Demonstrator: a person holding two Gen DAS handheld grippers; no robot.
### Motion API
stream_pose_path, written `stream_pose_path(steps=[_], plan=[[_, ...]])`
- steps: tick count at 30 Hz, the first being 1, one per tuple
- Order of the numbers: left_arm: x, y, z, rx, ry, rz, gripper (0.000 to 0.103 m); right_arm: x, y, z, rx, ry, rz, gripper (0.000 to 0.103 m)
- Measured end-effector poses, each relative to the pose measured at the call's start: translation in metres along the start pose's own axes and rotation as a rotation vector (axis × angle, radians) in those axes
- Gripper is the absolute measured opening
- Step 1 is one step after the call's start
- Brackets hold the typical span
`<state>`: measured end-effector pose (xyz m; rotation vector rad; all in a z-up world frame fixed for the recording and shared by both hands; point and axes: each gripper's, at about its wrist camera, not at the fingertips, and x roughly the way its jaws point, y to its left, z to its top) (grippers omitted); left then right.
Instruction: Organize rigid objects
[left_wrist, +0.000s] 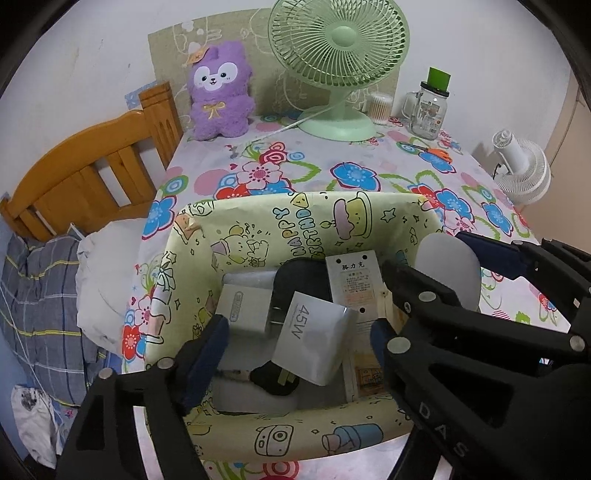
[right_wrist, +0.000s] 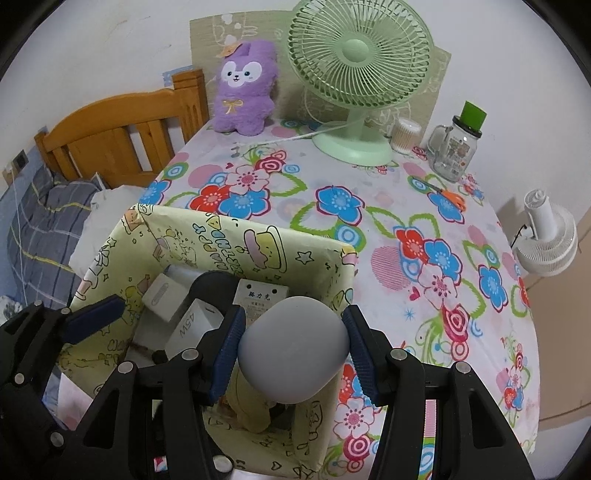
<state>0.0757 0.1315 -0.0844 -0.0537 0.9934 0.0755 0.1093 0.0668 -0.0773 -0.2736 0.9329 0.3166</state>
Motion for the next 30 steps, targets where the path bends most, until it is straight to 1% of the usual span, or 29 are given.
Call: stream_pose_path(steps=[2,5,9,11,15,17,18,19,21,30], plan=[[0.000,0.000,0.000,0.001,0.000,0.000,0.087,0.000,0.000,0.000,-0.002,-0.001,0.002,0.059],[-0.002,0.000,-0.001,0.005,-0.004,0.001,0.090,-0.002,0.002,-0.001,-0.008,-0.005,0.024,0.060],[-0.005,0.000,-0.005,0.003,0.002,-0.011,0.092,-0.003,0.003,-0.004,0.000,0.006,0.062,0.060],[-0.007,-0.002,-0.007,0.010,-0.001,-0.011,0.092,-0.003,0.003,-0.005,0.005,0.018,0.073,0.061],[-0.013,-0.007,-0.010,0.012,-0.010,-0.019,0.092,-0.009,0.001,-0.008,-0.001,0.010,0.093,0.065],[-0.016,-0.009,-0.012,0.016,-0.018,-0.011,0.092,-0.013,-0.002,-0.011,0.013,0.008,0.077,0.075],[-0.018,-0.011,-0.012,0.019,-0.024,-0.010,0.092,-0.017,-0.003,-0.013,0.024,0.003,0.059,0.084],[-0.021,-0.013,-0.012,0.024,-0.030,-0.011,0.092,-0.019,-0.004,-0.014,0.026,-0.005,0.055,0.086],[-0.025,-0.017,-0.014,0.031,-0.040,-0.010,0.093,-0.025,-0.009,-0.017,0.029,-0.018,0.055,0.086],[-0.039,-0.045,-0.022,0.067,-0.088,-0.020,0.093,-0.044,-0.034,-0.035,0.077,-0.027,0.029,0.087]])
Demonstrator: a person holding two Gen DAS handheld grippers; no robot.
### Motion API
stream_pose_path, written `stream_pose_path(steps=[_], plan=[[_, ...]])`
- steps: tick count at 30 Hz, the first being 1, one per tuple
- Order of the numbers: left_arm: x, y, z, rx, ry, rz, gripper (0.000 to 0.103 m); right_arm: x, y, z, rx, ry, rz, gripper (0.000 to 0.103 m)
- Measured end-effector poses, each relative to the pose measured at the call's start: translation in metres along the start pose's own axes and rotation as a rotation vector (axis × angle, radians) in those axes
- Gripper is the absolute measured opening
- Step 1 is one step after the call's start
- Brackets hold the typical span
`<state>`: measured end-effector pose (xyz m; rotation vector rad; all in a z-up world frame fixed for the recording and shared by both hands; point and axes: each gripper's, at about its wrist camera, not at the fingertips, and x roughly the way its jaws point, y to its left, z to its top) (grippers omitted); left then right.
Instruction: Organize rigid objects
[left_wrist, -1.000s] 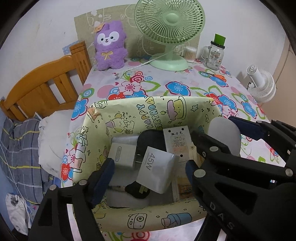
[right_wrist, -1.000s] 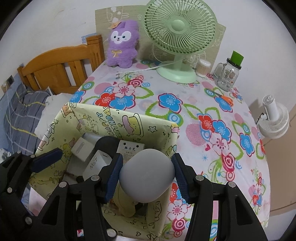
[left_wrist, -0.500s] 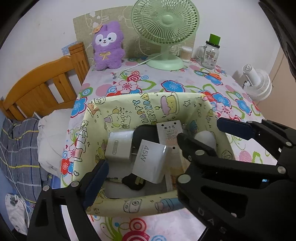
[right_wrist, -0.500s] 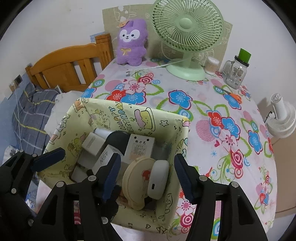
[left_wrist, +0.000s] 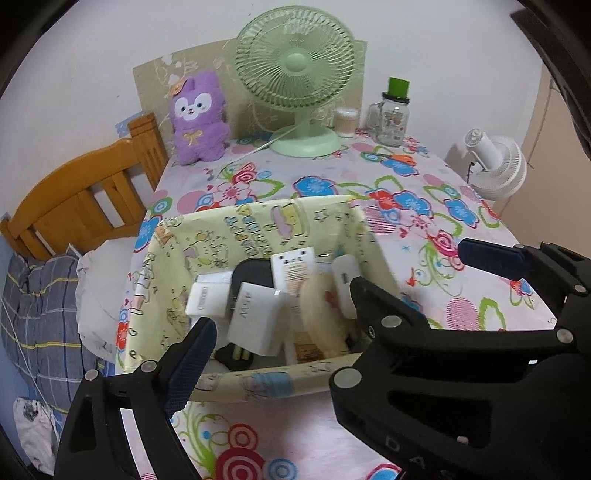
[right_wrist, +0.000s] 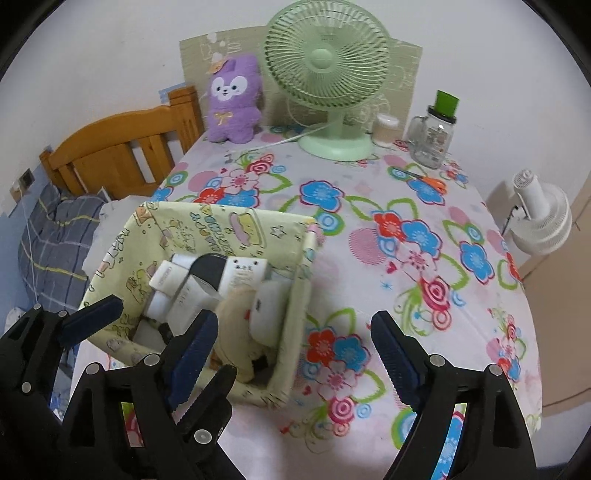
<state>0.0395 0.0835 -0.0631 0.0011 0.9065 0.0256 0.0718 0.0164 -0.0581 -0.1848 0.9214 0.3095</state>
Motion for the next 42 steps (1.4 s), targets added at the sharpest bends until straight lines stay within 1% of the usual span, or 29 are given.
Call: stream_pose_path(steps=[9,13,19,23,30,34,40,42], plan=[[-0.009,-0.028,-0.006,0.016,-0.022,-0.024,0.093,-0.018,-0.023,-0.015,0.012,-0.021,-0.031,0.087],[-0.015,-0.040,-0.009,0.024,-0.052,-0.017,0.093,-0.026,-0.034,-0.022,0.019,-0.041,-0.034,0.087],[-0.024,-0.058,-0.013,0.039,-0.084,0.014,0.093,-0.035,-0.048,-0.031,0.033,-0.075,-0.040,0.088],[-0.028,-0.066,-0.017,0.024,-0.091,0.007,0.093,-0.043,-0.058,-0.038,0.043,-0.084,-0.041,0.088],[-0.045,-0.083,-0.022,0.025,-0.139,0.029,0.093,-0.067,-0.072,-0.050,0.048,-0.145,-0.105,0.089],[-0.055,-0.089,-0.025,0.036,-0.168,0.034,0.093,-0.080,-0.081,-0.058,0.054,-0.179,-0.116,0.091],[-0.064,-0.099,-0.029,0.033,-0.176,0.009,0.094,-0.097,-0.091,-0.069,0.055,-0.213,-0.127,0.093],[-0.068,-0.102,-0.030,0.029,-0.185,0.014,0.094,-0.102,-0.093,-0.072,0.056,-0.226,-0.135,0.093]])
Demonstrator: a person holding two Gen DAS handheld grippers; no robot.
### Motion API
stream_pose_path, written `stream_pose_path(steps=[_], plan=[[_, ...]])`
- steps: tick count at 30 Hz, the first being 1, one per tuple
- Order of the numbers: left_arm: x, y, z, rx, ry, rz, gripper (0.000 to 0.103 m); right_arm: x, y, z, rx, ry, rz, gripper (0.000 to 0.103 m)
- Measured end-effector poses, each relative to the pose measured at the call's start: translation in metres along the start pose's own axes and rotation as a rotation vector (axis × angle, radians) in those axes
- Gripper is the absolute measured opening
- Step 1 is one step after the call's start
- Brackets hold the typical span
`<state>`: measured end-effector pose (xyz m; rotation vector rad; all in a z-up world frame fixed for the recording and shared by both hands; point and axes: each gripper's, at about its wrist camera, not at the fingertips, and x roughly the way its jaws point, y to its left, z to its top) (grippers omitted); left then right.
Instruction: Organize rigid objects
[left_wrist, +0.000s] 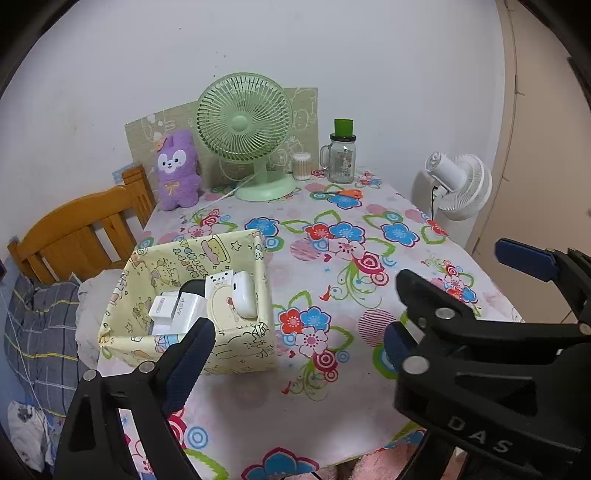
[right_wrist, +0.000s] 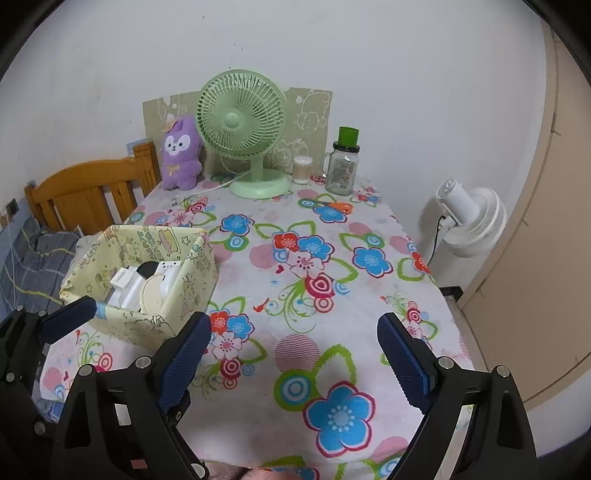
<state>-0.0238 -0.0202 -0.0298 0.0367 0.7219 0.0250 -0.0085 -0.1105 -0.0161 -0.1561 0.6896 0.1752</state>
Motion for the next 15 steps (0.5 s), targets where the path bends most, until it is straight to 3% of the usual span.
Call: stream_pose_path(steps=[15], plan=[[-0.034,0.007,-0.013,-0.031,-0.073,0.023,0.101,-0.041,-0.014,-0.017,0.029,-0.101,-0.023,0.096]])
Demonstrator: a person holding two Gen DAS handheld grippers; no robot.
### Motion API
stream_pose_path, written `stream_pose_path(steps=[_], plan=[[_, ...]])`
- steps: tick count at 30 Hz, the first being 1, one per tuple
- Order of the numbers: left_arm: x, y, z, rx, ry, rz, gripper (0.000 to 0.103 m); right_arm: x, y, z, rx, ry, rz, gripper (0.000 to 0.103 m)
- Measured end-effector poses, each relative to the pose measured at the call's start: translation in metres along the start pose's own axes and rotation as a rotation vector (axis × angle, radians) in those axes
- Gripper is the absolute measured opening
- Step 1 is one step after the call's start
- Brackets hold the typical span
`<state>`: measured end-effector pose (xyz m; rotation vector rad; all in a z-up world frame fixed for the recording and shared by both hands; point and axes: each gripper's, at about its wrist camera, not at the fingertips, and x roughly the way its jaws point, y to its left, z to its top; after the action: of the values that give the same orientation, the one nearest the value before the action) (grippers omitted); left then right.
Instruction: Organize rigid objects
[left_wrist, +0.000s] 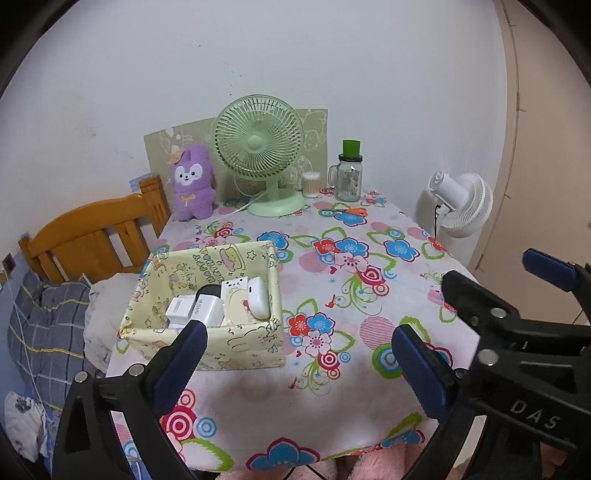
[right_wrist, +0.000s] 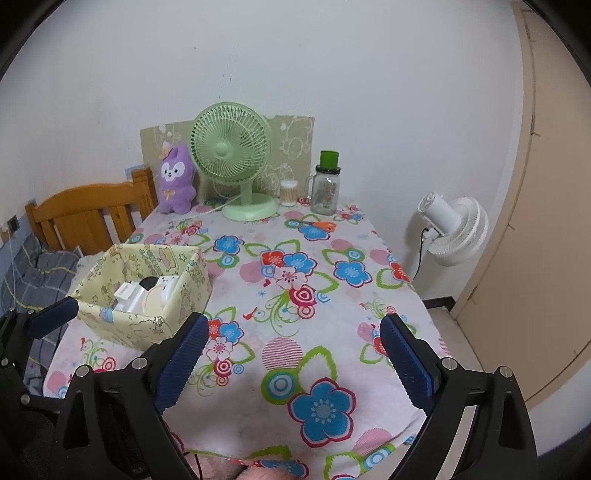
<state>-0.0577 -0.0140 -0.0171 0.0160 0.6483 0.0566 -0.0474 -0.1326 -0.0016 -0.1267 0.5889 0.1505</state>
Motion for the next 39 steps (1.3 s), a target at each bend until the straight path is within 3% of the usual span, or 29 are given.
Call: stream_pose_path(steps=[5,10,21,39], plan=[[-0.009,0.001,-0.005,0.012,-0.030,0.012,0.103,-0.014,-0.001,-0.006,-0.006,-0.033,-0.003,0.098],[-0.014,0.004,-0.009,0.014,-0.047,-0.033,0.103,-0.026,-0.002,-0.013,0.000,-0.077,-0.013,0.101],[-0.012,0.006,-0.015,0.020,-0.101,-0.001,0.103,-0.022,-0.015,-0.024,0.043,-0.088,-0.002,0.102],[0.005,0.015,-0.013,-0.015,-0.080,-0.022,0.103,-0.008,-0.027,-0.025,0.082,-0.079,-0.042,0.102]])
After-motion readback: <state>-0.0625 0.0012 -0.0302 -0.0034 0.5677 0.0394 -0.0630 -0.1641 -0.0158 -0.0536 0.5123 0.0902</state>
